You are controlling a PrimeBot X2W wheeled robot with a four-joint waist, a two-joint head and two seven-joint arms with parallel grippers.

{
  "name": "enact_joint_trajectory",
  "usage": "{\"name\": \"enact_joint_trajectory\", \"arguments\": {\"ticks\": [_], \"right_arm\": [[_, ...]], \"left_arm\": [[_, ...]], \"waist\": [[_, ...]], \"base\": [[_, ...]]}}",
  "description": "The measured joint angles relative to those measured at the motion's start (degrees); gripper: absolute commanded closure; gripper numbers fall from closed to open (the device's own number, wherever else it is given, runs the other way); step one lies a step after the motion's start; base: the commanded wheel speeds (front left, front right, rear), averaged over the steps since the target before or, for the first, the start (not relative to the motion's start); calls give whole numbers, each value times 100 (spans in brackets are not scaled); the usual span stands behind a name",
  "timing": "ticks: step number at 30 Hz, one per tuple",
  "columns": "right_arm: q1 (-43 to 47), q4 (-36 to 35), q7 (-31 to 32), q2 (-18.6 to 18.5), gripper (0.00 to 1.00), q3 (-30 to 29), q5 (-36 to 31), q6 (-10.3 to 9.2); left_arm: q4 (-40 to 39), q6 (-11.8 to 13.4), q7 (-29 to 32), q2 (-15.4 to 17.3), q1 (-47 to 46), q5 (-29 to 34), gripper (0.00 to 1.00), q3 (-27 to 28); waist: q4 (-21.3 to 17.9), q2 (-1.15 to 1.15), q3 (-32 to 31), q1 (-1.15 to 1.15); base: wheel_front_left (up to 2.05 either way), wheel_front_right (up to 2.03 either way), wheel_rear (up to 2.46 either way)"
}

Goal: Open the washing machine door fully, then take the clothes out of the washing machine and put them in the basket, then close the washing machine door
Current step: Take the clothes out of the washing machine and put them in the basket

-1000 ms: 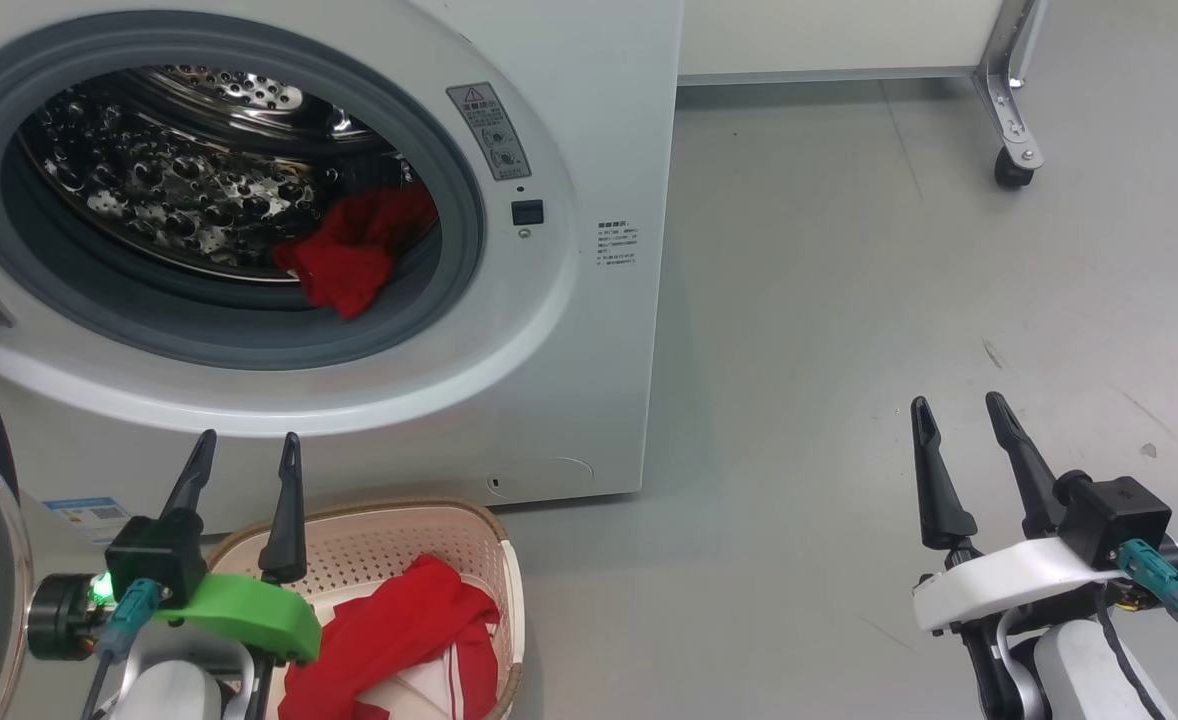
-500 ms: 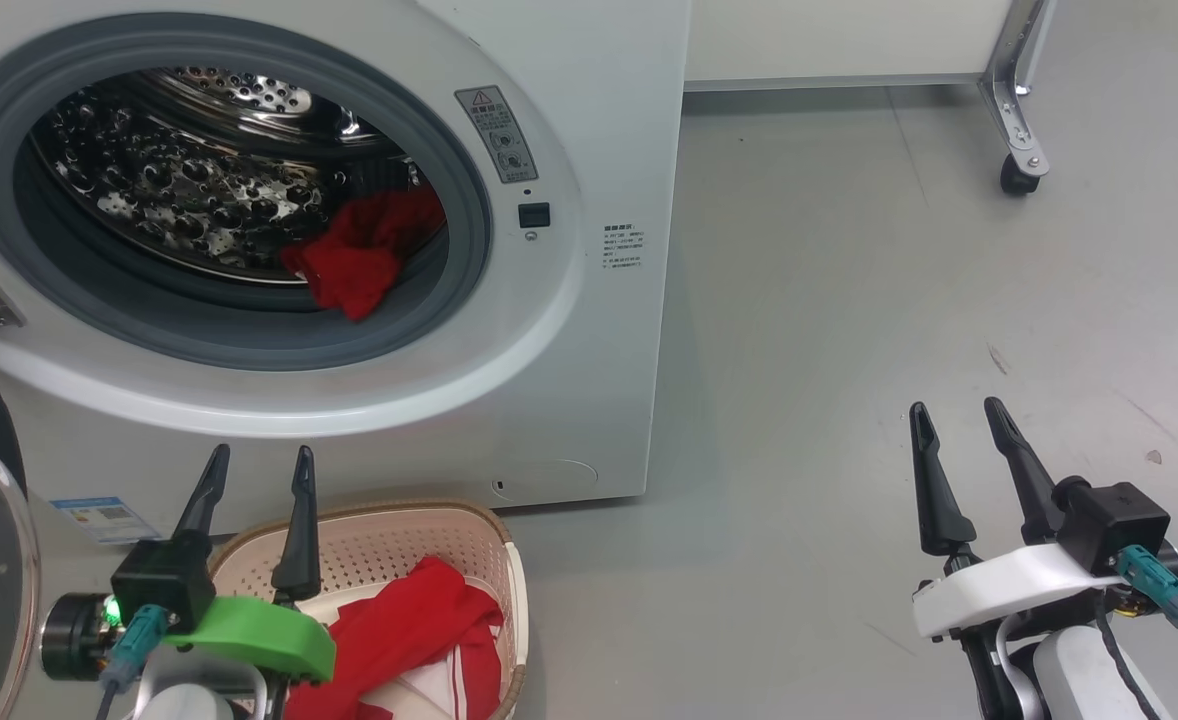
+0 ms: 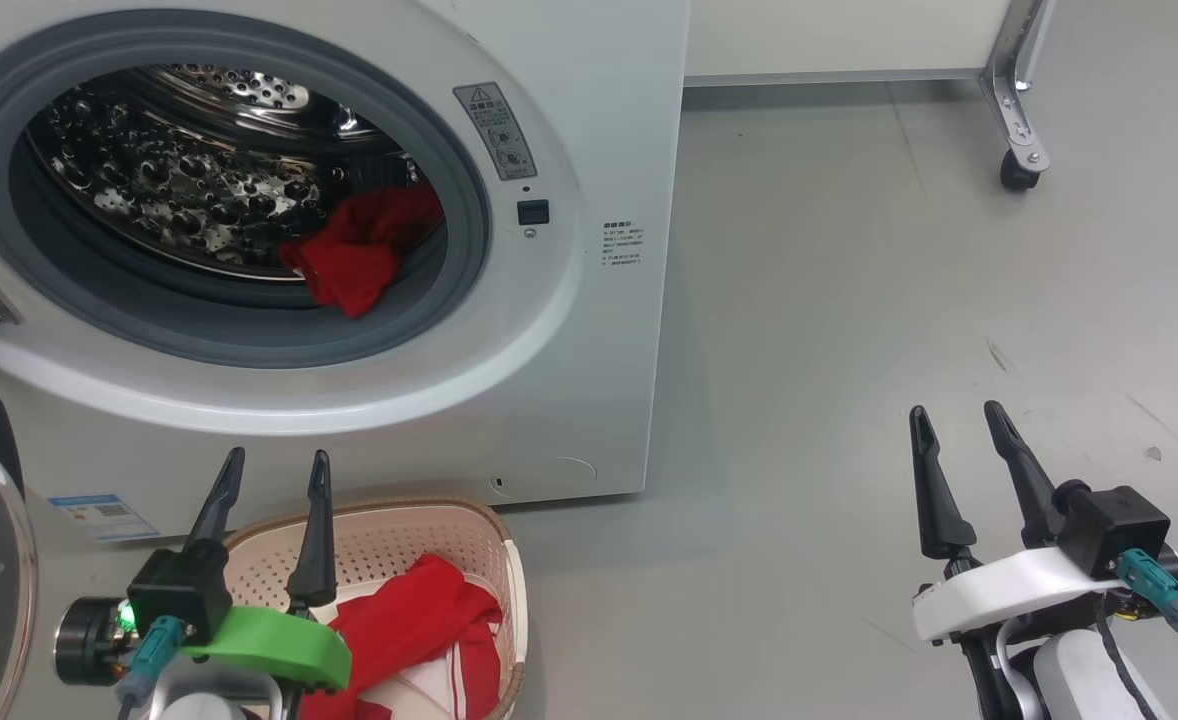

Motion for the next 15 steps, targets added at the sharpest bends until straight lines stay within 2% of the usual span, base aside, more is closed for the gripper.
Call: {"name": "enact_joint_trajectory", "arguments": {"ticks": [15], "right_arm": [[0,-1,0,2,0,1,-9,0]], "left_arm": [[-120,105,0,2,58,-90,0,-110]], "waist": [[-11,0,-6,0]], "base": [[0,0,0]]}}
